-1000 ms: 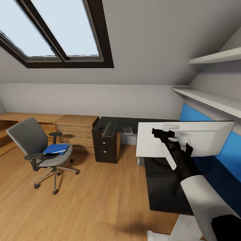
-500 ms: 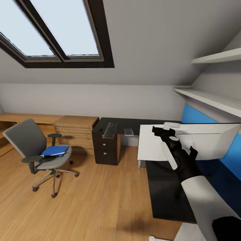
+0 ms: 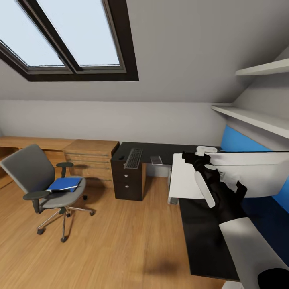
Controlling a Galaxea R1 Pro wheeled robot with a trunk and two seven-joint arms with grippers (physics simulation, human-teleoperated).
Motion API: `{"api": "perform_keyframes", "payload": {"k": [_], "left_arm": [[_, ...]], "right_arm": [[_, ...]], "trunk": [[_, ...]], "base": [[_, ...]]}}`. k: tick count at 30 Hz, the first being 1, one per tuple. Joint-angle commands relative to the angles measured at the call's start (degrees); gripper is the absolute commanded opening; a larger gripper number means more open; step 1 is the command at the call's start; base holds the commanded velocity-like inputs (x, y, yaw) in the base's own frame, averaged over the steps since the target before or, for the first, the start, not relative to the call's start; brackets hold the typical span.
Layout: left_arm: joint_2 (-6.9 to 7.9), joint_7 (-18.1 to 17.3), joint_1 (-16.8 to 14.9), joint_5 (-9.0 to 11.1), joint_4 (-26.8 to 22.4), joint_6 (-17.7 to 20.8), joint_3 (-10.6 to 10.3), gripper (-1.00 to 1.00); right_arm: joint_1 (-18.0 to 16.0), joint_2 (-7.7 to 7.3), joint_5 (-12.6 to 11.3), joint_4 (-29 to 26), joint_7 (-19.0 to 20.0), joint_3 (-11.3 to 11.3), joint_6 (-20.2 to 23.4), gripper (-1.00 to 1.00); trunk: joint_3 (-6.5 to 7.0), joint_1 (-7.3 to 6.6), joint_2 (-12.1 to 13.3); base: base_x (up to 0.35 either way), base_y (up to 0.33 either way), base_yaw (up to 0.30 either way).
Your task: In the bedroom, organize the workspace by keeping the computer under the desk, ensuring the monitor is on the desk, placing the keyboard on the desk next to the monitor, placing the mouse on the desk next to the keyboard, moving the folder from the swivel chair onto the desk next to the mouse, stacking the notebook on top of the folder with the pen on top of the notebook, and positioning the swivel chair next to the desk.
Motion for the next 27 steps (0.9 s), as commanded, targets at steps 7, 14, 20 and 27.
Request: {"api": "perform_keyframes", "payload": {"k": [7,14,20,27], "left_arm": [[0.04,0.4,0.0,0.2,-0.1,-0.1,-0.5,1.00],[0.04,0.4,0.0,0.2,-0.1,-0.1,-0.5,1.00],[-0.12,0.4,0.0,0.1,0.6,-0.1,-0.6,1.00],[-0.38,0.4,0.0,0.1,2.0,-3.3,-0.8,1.00]], "right_arm": [[0.0,-0.08,-0.5,-0.1,-0.6,0.2,0.2,1.00],[0.0,-0.14,-0.5,-0.2,-0.6,0.2,0.2,1.00],[0.2,-0.35,-0.5,-0.2,-0.6,0.2,0.3,1.00],[0.2,-0.88,-0.5,-0.3,-0.6,0.3,0.3,1.00]], "trunk": [[-0.13,0.05,-0.1],[-0.13,0.05,-0.1],[-0.13,0.05,-0.1],[-0.13,0.05,-0.1]], "base": [[0.248,0.208,0.000],[0.287,0.159,0.000],[0.316,0.058,0.000],[0.324,-0.058,0.000]]}}
